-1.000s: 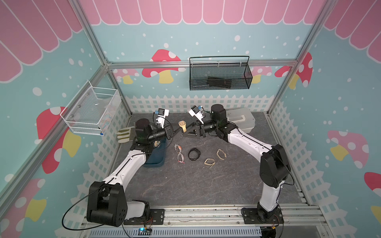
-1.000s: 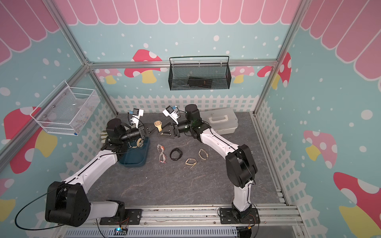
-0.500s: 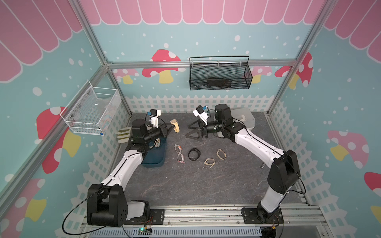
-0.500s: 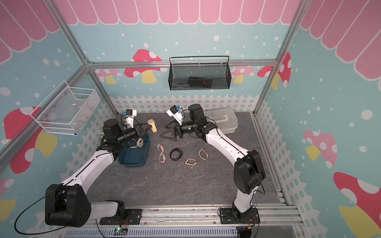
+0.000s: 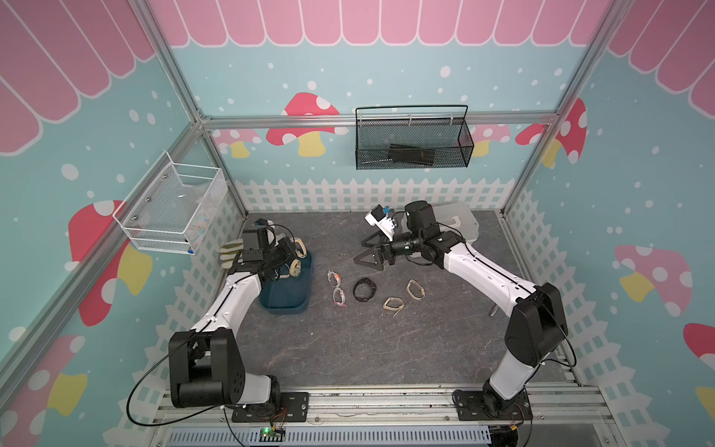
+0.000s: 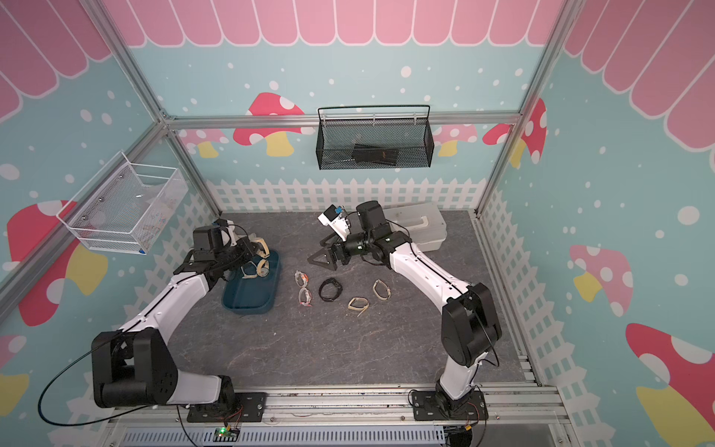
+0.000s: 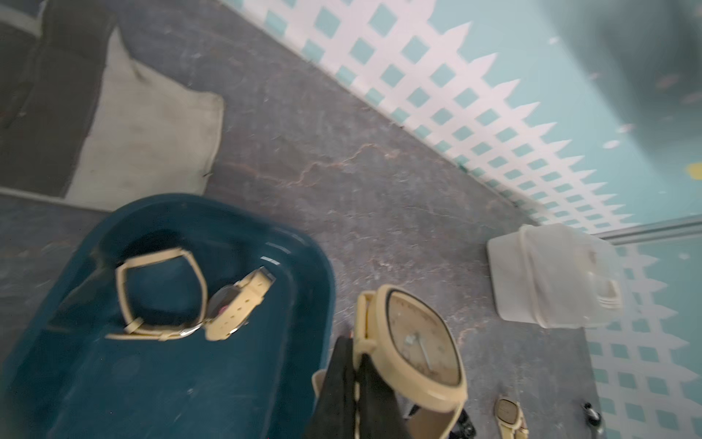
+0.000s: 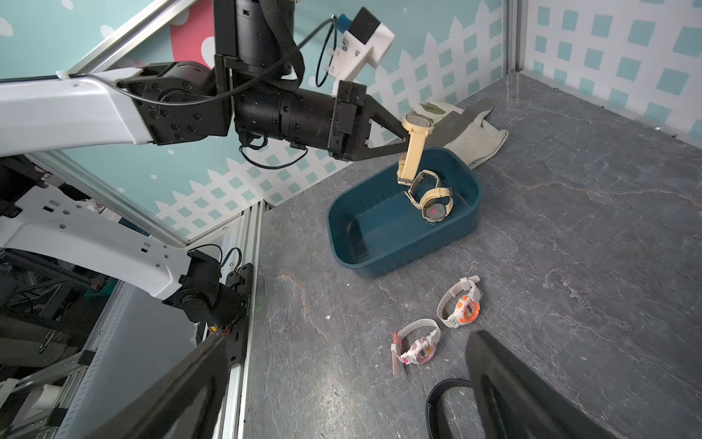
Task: Put the watch into the storage box
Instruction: Place the watch in the storage box.
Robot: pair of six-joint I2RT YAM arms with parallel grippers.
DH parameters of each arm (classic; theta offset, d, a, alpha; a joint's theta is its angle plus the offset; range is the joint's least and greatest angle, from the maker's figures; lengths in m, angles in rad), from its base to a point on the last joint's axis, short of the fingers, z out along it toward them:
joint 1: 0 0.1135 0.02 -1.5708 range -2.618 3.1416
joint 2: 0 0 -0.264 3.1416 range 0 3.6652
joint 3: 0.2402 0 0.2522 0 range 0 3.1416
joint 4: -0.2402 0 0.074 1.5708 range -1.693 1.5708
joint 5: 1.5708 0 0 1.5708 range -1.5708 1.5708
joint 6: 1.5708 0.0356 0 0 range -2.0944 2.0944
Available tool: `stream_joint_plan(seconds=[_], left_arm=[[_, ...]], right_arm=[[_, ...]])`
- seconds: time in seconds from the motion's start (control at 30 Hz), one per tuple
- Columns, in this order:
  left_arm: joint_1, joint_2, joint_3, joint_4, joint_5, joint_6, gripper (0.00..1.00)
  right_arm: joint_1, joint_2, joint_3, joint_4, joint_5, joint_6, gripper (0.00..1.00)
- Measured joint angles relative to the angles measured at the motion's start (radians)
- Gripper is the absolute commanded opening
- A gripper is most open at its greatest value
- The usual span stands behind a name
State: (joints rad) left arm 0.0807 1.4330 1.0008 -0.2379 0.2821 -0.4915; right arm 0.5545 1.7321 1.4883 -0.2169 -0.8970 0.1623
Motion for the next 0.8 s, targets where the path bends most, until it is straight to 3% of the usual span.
stream_joint_plan(seconds=[0.43, 0.8], left_arm=[[-0.050, 0.202, 0.093, -0.199, -0.259, 0.051, 0.00], [-0.116, 0.303, 0.208, -0.251, -0.383, 0.114, 0.00]], right_arm=[[0.000, 0.006, 0.000, -0.047, 0.010, -0.027, 1.00], [0.000, 0.021, 0.000, -0.077, 0.014, -0.046, 0.99]])
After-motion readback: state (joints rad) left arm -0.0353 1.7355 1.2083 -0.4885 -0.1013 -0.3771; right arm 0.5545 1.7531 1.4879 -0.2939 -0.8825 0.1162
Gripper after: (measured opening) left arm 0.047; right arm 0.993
